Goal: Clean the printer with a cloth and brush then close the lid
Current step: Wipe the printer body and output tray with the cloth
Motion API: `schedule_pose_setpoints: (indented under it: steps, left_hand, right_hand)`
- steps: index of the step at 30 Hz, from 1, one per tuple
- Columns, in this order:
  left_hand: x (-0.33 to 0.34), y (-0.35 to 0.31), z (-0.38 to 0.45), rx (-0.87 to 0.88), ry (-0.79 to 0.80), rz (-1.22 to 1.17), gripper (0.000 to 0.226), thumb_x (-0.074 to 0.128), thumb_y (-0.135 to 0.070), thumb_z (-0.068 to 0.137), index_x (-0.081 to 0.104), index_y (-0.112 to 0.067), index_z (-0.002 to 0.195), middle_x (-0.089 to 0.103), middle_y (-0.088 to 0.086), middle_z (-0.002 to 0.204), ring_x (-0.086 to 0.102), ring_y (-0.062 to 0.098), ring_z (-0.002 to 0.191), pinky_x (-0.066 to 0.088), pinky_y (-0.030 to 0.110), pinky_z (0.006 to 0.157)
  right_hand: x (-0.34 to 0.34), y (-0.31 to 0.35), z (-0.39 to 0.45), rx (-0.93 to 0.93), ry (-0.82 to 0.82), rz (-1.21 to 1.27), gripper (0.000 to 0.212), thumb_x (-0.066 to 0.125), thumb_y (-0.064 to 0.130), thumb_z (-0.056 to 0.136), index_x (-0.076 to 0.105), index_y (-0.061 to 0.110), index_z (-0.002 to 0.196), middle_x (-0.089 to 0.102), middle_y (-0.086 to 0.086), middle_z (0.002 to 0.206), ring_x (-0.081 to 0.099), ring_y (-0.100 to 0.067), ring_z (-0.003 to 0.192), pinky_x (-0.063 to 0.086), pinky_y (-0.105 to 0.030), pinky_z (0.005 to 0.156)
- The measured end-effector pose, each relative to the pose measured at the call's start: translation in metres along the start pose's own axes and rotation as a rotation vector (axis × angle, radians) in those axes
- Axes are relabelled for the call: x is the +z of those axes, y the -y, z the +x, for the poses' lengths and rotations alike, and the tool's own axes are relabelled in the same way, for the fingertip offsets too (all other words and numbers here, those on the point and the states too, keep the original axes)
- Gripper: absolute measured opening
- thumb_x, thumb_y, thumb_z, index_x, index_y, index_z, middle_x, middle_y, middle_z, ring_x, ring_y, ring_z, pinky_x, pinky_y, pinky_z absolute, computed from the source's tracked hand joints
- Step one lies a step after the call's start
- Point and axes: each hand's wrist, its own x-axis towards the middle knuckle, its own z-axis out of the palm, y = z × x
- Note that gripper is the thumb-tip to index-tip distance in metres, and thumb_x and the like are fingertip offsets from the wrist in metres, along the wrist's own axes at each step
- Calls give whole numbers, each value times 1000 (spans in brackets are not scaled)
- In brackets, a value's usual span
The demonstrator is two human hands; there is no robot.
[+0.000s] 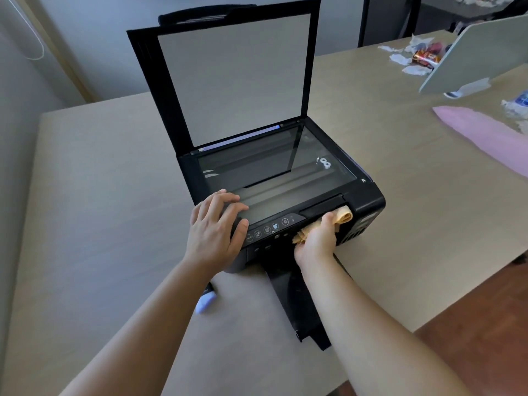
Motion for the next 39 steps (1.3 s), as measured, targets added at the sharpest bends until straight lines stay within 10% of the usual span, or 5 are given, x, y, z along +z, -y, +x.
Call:
schedule_pose_setpoints:
  steps: [10,17,25,30,39]
  left_hand:
    - [1,0,-1,-28,3,7,29,48,-36,93,67,-19,108,58,-1,120,44,22,130,29,36,105]
    - [0,-1,1,-45,62,20,34,45,-43,93,64,-21,113,56,-2,124,40,22,133,28,37,107]
    - [-6,1,-8,-184,7,-48,34,38,-38,97,61,-23,116,52,-5,127,37,19,135,20,29,107]
    - [-5,3,-16,-244,-1,-73,32,38,-37,96,59,-23,116,51,-5,127,41,22,131,26,33,105]
    - [-11,2,-19,-260,-39,-112,33,39,-38,95,60,-23,116,51,-5,127,40,21,131,24,32,105]
  right_hand:
    - [-10,-13,-34,84,132,123,42,46,41,99,50,19,134,65,-9,121,63,-25,108,46,-43,102]
    - [6,-48,-67,376,115,25,49,38,48,99,55,10,125,64,-17,103,60,-31,80,53,-35,56]
    - [2,-18,-59,256,125,101,42,42,45,99,56,15,126,65,-12,118,62,-31,107,48,-45,95]
    - [9,-62,-82,431,162,-13,49,38,47,99,52,12,130,62,-19,125,59,-32,95,49,-35,63]
    - [5,6,-58,217,112,170,25,38,25,103,55,10,94,59,-15,104,58,-31,98,45,-50,98]
